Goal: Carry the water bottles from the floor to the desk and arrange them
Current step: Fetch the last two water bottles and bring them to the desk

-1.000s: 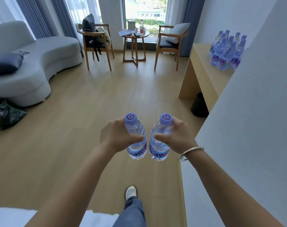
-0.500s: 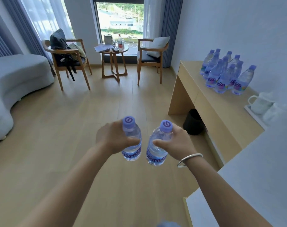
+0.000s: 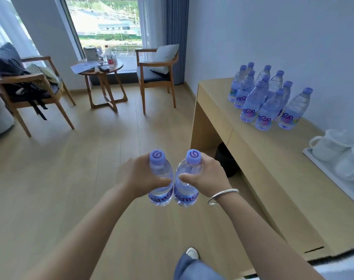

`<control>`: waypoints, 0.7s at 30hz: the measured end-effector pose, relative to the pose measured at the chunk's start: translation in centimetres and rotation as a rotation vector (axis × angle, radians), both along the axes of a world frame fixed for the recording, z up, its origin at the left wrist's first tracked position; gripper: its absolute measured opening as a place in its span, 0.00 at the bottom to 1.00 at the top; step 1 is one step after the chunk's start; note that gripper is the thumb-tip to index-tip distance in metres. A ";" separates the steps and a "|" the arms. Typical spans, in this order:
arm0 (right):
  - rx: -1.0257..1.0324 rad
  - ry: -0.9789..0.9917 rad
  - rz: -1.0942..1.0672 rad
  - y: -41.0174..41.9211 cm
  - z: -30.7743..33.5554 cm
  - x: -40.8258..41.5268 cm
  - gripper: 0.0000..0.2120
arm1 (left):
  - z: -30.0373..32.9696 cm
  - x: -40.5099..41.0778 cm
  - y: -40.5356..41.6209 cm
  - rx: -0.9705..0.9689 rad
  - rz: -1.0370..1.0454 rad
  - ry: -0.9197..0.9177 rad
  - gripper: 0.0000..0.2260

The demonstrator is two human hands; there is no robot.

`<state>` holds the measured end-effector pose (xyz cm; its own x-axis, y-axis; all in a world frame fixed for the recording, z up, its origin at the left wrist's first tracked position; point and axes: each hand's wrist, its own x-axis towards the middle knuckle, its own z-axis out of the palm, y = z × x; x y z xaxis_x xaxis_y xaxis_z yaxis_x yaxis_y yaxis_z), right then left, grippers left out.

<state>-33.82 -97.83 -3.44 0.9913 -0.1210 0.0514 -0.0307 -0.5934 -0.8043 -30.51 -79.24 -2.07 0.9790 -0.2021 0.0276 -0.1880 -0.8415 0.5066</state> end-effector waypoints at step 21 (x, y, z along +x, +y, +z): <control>-0.073 0.059 -0.417 -10.6 0.4 32.9 0.12 | -1.2 37.7 -11.9 -0.012 -0.372 0.003 0.17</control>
<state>-0.91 -108.42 -3.03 0.8597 -0.5104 0.0193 -0.3249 -0.5756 -0.7504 7.24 -91.11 -3.25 0.8388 -0.5437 0.0298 -0.4784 -0.7096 0.5173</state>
